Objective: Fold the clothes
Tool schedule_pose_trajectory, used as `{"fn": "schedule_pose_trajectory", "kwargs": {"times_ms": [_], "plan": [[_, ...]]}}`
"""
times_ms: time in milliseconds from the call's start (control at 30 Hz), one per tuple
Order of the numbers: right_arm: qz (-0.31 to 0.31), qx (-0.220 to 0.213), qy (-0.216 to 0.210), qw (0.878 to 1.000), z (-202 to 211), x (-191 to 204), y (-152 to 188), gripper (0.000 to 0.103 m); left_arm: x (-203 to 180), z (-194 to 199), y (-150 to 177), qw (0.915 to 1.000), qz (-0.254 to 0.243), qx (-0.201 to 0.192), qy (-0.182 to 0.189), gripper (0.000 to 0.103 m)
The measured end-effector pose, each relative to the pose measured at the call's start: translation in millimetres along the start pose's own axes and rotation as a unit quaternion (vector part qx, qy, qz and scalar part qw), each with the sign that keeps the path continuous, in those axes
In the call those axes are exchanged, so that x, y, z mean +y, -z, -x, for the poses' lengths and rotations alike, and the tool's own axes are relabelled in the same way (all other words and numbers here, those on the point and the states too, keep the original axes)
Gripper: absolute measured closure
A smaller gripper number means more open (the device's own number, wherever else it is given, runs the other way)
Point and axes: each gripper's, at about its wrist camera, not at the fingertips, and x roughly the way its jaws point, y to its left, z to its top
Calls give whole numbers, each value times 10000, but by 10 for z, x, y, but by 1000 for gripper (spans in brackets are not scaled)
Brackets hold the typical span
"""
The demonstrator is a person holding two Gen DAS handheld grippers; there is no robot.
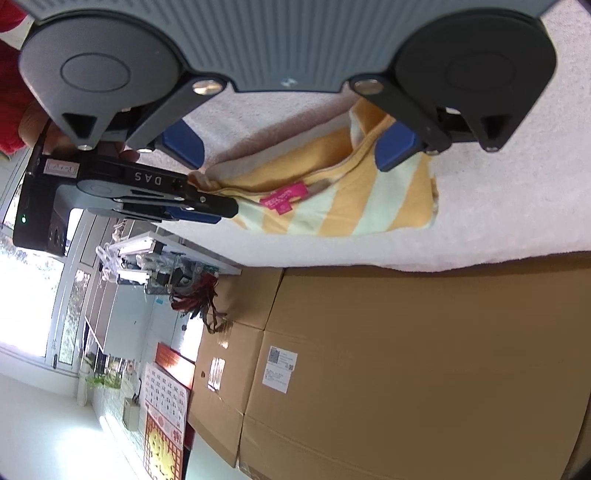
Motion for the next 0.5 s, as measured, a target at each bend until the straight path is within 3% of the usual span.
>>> {"fn": "schedule_pose_trajectory", "kwargs": {"times_ms": [133,300,500], "plan": [[-144,77,-65,9998,48,-42,36,69,93,-97,71,9996,174,151,-155,4],[-314,178,-171,9992,47,-97,134,68,32,-99,83,9994,-44,211,-262,4],[-167,-61,-93,9998,176,-83,63,68,57,146,-7,9996,239,-124,-80,3]]}}
